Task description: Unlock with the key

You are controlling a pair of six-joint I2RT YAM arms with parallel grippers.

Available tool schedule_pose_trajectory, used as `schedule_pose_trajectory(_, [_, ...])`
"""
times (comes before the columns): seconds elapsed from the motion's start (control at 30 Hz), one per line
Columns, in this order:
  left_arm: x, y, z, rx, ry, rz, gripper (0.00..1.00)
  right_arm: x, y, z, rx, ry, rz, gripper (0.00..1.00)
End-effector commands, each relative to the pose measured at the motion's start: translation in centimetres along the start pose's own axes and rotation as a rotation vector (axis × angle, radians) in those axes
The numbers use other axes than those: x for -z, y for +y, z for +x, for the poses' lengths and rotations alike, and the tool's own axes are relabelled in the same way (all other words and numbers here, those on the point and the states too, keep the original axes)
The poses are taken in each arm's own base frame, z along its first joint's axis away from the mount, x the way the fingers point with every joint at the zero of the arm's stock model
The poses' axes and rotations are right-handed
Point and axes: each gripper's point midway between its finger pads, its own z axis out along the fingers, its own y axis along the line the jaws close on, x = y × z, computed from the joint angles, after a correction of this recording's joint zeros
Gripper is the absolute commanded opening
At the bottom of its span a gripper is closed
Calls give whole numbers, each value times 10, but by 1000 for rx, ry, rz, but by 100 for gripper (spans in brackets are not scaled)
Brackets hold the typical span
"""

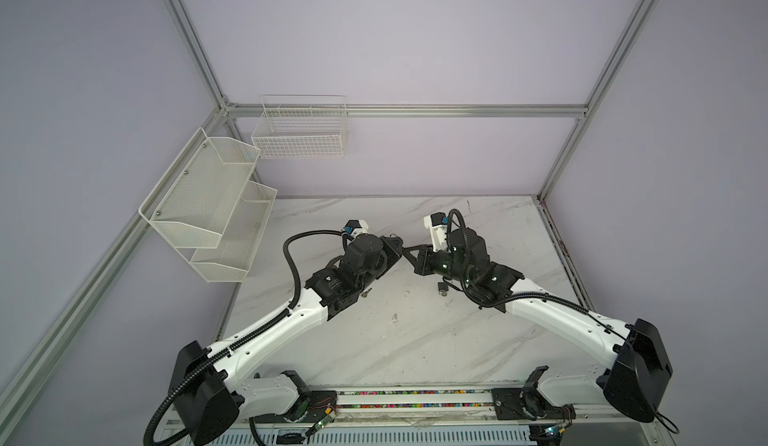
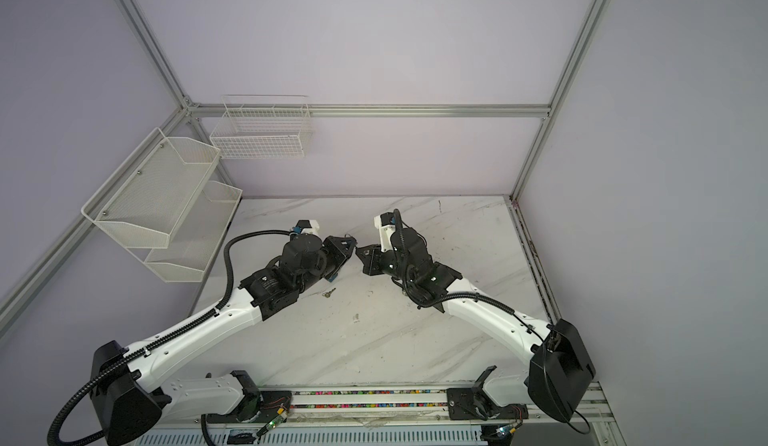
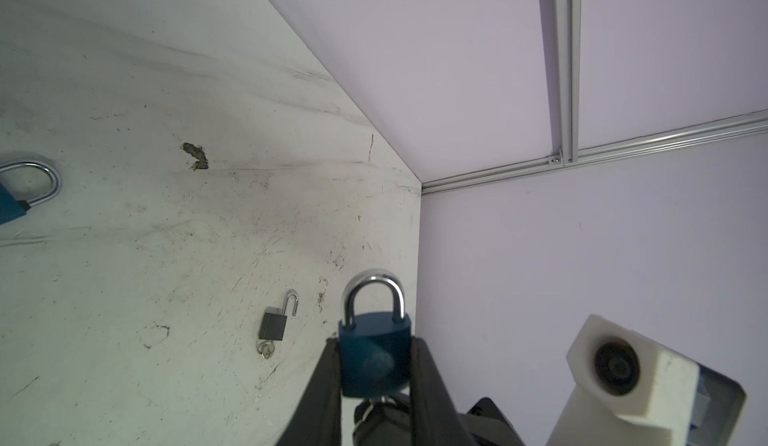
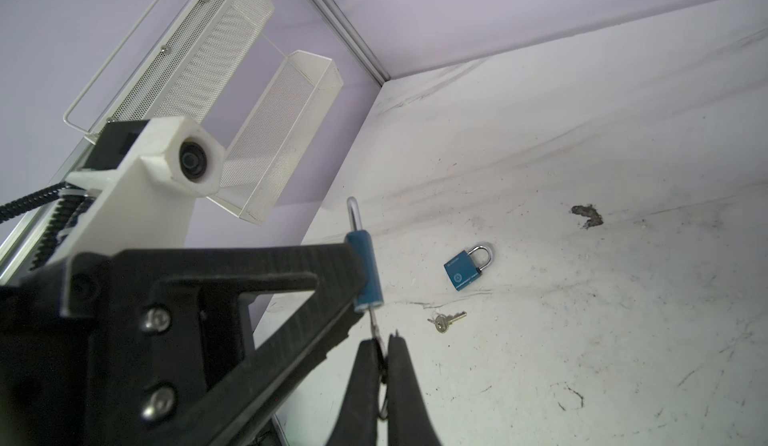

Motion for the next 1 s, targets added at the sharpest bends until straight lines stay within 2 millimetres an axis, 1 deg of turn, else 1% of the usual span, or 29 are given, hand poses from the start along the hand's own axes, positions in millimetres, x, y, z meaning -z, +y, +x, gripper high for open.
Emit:
schedule_pose_trajectory(0.0, [1,7,28,-29,128,7,11,16,33,-43,94,-173,-97,0])
schedule_pose_trajectory(0.1, [2,2,22,-28,105,29,12,16,27,-42,111,-177,-63,0])
schedule_pose_trajectory(0.2, [1,-2,20,-41,96,44,12,20,37,-46,96,-182,-112,0])
schedule_pose_trajectory(0.23, [0,-2,21,-51,97,45,12,20,45,-44,79,-169,-154,0])
schedule_pose_trajectory(0.3, [0,-3,21,-66,97,56,12,21,50,-46,38,-164,-181,0])
schedule_pose_trajectory(0.33, [0,-3,22,-76,98,58,12,21,50,-48,20,-170,-181,0])
schedule_pose_trajectory(0.4, [1,-6,21,-96,98,66,12,19,44,-52,-36,-180,-147,0])
schedule_pose_trajectory(0.43, [0,-6,21,-108,100,69,12,20,45,-55,-31,-191,-149,0])
schedule_pose_trajectory(0.5, [0,-6,22,-128,104,67,12,21,53,-60,-26,-202,-177,0])
schedule_pose_trajectory(0.57, [-1,-2,22,-155,101,53,12,23,69,-66,-33,-207,-251,0])
schedule_pose_trajectory(0.6, [-1,-1,21,-166,97,43,12,24,70,-69,-35,-213,-248,0])
schedule_pose_trajectory(0.63, [0,1,20,-178,92,31,13,23,68,-69,-26,-209,-229,0])
schedule_pose_trajectory(0.73, [2,0,12,-199,57,24,14,21,53,-62,-13,-194,-168,0])
schedule_pose_trajectory(0.8, [3,-3,7,-205,44,30,14,25,50,-62,17,-212,-153,0])
schedule_pose_trajectory(0.83, [3,-3,4,-206,39,30,15,24,48,-60,29,-209,-147,0])
schedule_pose_trajectory(0.97, [11,-14,-8,-212,0,63,19,23,40,-54,57,-207,-125,0])
